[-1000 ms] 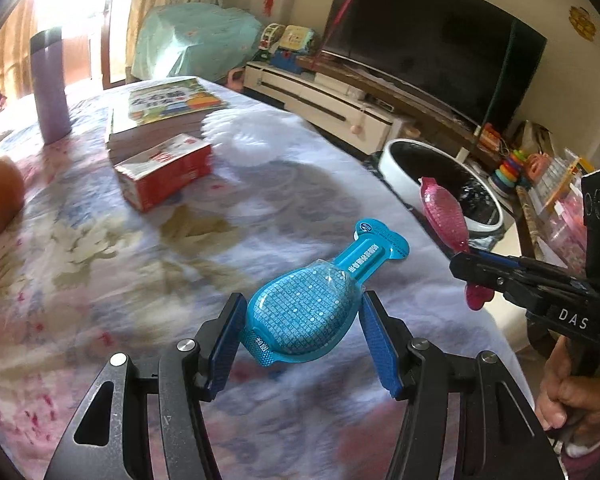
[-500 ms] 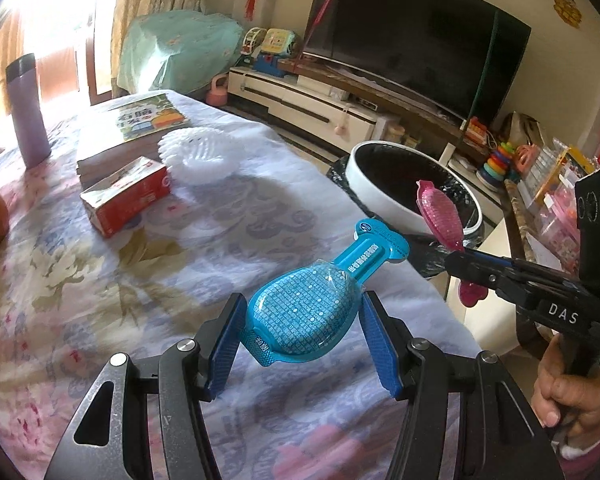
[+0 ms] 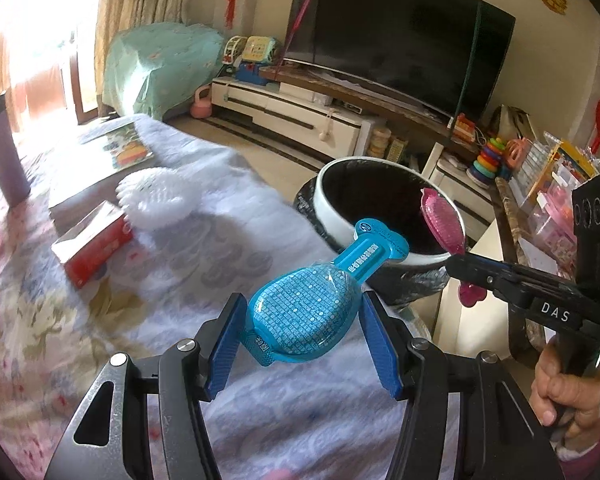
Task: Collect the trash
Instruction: 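Carry the blue brush in the left tool while the right tool carries the pink brush over the bin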
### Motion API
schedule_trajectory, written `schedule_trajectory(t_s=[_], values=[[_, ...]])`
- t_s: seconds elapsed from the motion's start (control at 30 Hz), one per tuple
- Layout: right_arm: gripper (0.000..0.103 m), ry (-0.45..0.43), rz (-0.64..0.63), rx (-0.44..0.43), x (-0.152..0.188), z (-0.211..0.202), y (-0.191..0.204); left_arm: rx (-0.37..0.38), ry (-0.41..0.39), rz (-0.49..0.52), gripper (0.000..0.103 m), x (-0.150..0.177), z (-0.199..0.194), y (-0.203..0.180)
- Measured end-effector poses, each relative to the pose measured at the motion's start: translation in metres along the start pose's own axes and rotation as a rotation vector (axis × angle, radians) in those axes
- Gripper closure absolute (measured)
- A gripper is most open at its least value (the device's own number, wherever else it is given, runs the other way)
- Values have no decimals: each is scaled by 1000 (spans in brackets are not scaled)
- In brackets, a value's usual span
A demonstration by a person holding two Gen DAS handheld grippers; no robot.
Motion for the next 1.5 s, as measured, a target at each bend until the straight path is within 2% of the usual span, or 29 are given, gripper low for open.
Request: schedule_trajectory(t_s=[0.5, 1.07, 1.5], values=[[83, -17, 18, 46, -28, -9, -31, 11, 3, 50, 46, -46, 31, -26], [83, 9, 38, 68, -47, 3, -57, -24, 24, 82, 46, -89, 72, -41], [83, 24, 46, 78, -54, 10, -65, -26, 48, 91, 46, -99, 96, -49]])
Point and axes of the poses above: each gripper's, at about its wrist camera, not at the fingertips, and z roughly the way its jaws point, y to its left, x to its underside, the point moved 4 cm from there along z, roughly the way its jaws point, and after that the axes turned 12 degrees about y, right-handed, at the moved point
